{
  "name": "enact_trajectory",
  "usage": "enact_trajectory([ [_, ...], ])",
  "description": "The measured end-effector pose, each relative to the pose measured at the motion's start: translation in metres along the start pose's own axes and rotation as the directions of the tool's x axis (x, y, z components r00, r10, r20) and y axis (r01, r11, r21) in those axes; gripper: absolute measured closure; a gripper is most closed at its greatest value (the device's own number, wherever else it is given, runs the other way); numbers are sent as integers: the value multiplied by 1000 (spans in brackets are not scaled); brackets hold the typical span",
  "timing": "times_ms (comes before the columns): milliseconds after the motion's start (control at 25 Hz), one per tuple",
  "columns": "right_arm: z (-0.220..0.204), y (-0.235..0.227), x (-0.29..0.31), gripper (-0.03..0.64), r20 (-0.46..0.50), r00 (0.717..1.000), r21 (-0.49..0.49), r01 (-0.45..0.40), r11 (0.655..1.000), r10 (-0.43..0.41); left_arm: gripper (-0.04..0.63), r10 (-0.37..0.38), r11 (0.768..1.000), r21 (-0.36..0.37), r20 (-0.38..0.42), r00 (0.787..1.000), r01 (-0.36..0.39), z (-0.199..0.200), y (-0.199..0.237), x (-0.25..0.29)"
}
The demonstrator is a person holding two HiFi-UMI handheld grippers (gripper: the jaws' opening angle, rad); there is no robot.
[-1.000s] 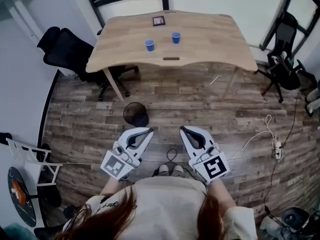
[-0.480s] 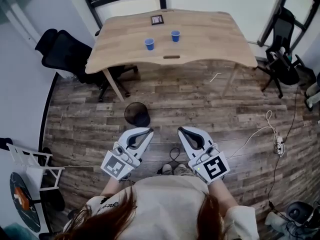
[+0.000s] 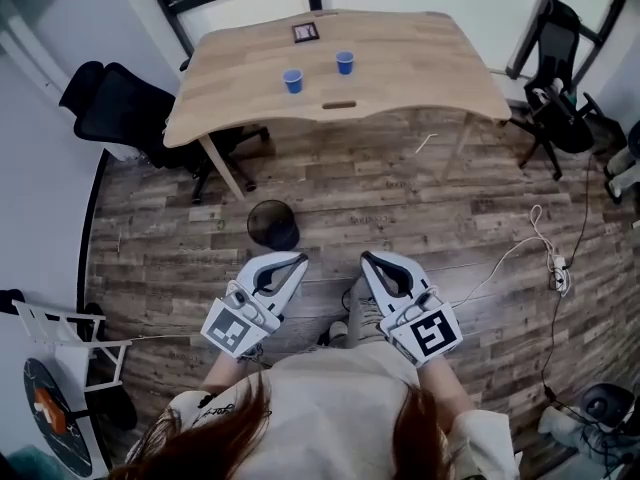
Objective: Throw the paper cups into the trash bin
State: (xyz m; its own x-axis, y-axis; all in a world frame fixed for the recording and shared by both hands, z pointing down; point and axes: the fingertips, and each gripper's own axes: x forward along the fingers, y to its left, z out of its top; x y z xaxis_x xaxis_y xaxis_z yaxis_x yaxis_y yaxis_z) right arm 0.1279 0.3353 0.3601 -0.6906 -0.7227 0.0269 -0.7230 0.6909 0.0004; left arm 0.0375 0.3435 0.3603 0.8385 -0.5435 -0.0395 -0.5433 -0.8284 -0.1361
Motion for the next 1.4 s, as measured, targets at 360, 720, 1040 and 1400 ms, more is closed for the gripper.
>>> enact_trajectory([
  [360, 1, -27, 25, 604, 12, 1000, -6, 10, 1000, -9, 592, 39, 999, -2, -16, 999, -39, -12, 26, 12],
  [720, 6, -86, 68, 604, 25, 1000, -11, -15, 1000, 15, 594, 61, 998, 4, -15, 998, -61, -20, 73, 63],
  [1040, 11, -142, 107, 604, 23, 999, -16, -41, 999, 41, 592, 95, 995, 18, -14, 995, -95, -23, 124, 109],
  [1400, 19, -206, 144, 604, 13, 998, -13, -67, 998, 67, 592, 118, 993, 12, -21, 993, -118, -25, 168, 165],
])
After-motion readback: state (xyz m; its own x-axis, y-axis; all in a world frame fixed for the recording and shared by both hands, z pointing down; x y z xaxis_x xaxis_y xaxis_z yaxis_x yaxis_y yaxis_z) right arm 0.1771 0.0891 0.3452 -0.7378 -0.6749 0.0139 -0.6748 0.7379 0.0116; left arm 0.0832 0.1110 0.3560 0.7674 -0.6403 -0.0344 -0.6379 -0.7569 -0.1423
